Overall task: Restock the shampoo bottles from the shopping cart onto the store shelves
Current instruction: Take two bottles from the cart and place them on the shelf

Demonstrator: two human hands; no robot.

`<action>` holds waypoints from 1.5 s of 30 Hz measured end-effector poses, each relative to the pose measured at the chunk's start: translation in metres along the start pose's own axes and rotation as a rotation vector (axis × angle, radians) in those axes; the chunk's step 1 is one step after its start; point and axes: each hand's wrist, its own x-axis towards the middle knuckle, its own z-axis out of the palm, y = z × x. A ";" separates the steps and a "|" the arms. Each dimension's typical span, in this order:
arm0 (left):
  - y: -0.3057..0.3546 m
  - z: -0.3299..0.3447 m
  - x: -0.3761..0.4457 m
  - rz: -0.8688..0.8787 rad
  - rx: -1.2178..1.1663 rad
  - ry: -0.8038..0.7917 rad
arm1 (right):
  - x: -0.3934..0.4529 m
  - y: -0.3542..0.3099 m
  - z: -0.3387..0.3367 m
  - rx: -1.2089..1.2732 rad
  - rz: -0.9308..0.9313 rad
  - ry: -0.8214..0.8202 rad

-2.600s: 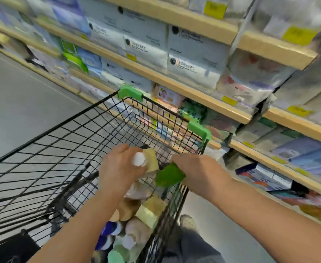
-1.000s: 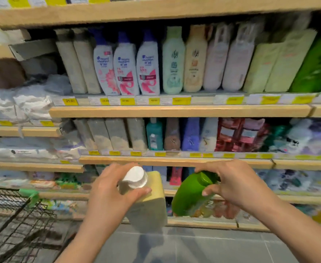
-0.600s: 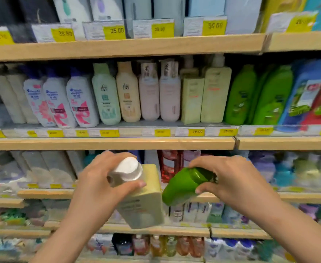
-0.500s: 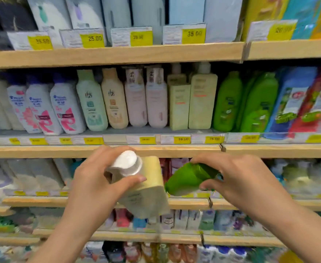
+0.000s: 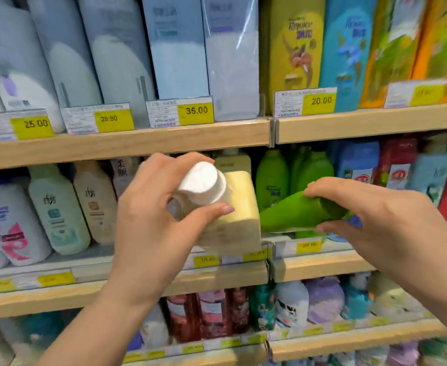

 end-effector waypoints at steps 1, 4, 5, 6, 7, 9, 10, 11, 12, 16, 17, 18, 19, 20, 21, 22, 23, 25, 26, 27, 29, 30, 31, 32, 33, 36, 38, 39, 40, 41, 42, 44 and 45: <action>-0.001 0.005 0.005 0.023 0.001 0.000 | 0.002 0.003 0.003 -0.025 -0.013 0.012; -0.012 0.023 0.013 0.081 -0.008 -0.014 | 0.005 0.013 0.017 -0.057 -0.008 0.010; -0.018 0.030 0.016 0.089 -0.015 -0.020 | 0.005 0.016 0.023 -0.060 0.002 -0.010; -0.024 0.036 0.016 0.092 -0.024 -0.028 | 0.005 0.020 0.028 -0.061 0.007 -0.029; -0.031 0.044 0.018 0.091 -0.035 -0.038 | 0.006 0.025 0.033 -0.060 0.015 -0.046; -0.040 0.050 0.017 0.069 -0.047 -0.064 | 0.009 0.028 0.040 -0.035 0.033 -0.101; -0.045 0.056 0.019 0.053 -0.059 -0.081 | 0.010 0.034 0.044 -0.028 0.050 -0.121; -0.048 0.061 0.019 0.036 -0.064 -0.094 | 0.013 0.037 0.047 -0.014 0.056 -0.138; -0.051 0.065 0.020 0.017 -0.063 -0.106 | 0.015 0.040 0.050 0.005 0.058 -0.165; -0.057 0.079 0.025 -0.030 -0.022 -0.142 | 0.031 0.053 0.055 0.111 0.228 -0.410; -0.057 0.082 0.027 -0.041 -0.010 -0.144 | 0.035 0.058 0.057 0.122 0.254 -0.464; -0.056 0.084 0.029 -0.060 -0.004 -0.141 | 0.038 0.063 0.059 0.142 0.269 -0.491; -0.056 0.087 0.031 -0.082 -0.006 -0.133 | 0.041 0.066 0.062 0.164 0.273 -0.490; -0.055 0.089 0.034 -0.104 -0.011 -0.125 | 0.043 0.070 0.064 0.185 0.270 -0.481; -0.055 0.091 0.036 -0.125 -0.016 -0.125 | 0.045 0.073 0.067 0.211 0.262 -0.471; -0.054 0.093 0.038 -0.145 -0.017 -0.127 | 0.046 0.075 0.071 0.239 0.251 -0.462; -0.054 0.094 0.040 -0.174 -0.024 -0.122 | 0.046 0.078 0.076 0.260 0.233 -0.445; -0.055 0.098 0.039 -0.273 -0.076 -0.073 | 0.043 0.082 0.086 0.302 0.208 -0.391; -0.057 0.101 0.038 -0.328 -0.123 -0.037 | 0.041 0.085 0.091 0.336 0.212 -0.360; -0.058 0.104 0.037 -0.382 -0.177 -0.003 | 0.038 0.087 0.096 0.380 0.222 -0.334; -0.061 0.109 0.034 -0.452 -0.260 0.055 | 0.031 0.088 0.105 0.469 0.233 -0.325; -0.063 0.113 0.033 -0.470 -0.279 0.070 | 0.028 0.086 0.110 0.506 0.233 -0.336; -0.064 0.115 0.032 -0.490 -0.298 0.080 | 0.026 0.085 0.113 0.534 0.231 -0.344; -0.066 0.118 0.031 -0.517 -0.317 0.079 | 0.025 0.083 0.116 0.554 0.226 -0.338; -0.068 0.120 0.030 -0.550 -0.337 0.061 | 0.024 0.082 0.120 0.563 0.227 -0.332; -0.076 0.123 0.027 -0.638 -0.359 -0.036 | 0.024 0.079 0.125 0.554 0.286 -0.330; -0.080 0.122 0.027 -0.626 -0.360 -0.127 | 0.024 0.080 0.130 0.570 0.389 -0.322; -0.083 0.121 0.027 -0.613 -0.374 -0.179 | 0.024 0.082 0.133 0.582 0.442 -0.319; -0.087 0.121 0.027 -0.600 -0.396 -0.222 | 0.024 0.083 0.134 0.591 0.483 -0.323; -0.091 0.120 0.026 -0.591 -0.415 -0.257 | 0.024 0.084 0.136 0.597 0.513 -0.340; -0.094 0.120 0.026 -0.586 -0.424 -0.276 | 0.024 0.084 0.136 0.600 0.535 -0.358; -0.099 0.122 0.025 -0.593 -0.424 -0.247 | 0.024 0.083 0.137 0.621 0.571 -0.366; -0.100 0.124 0.025 -0.609 -0.414 -0.212 | 0.024 0.084 0.138 0.637 0.592 -0.356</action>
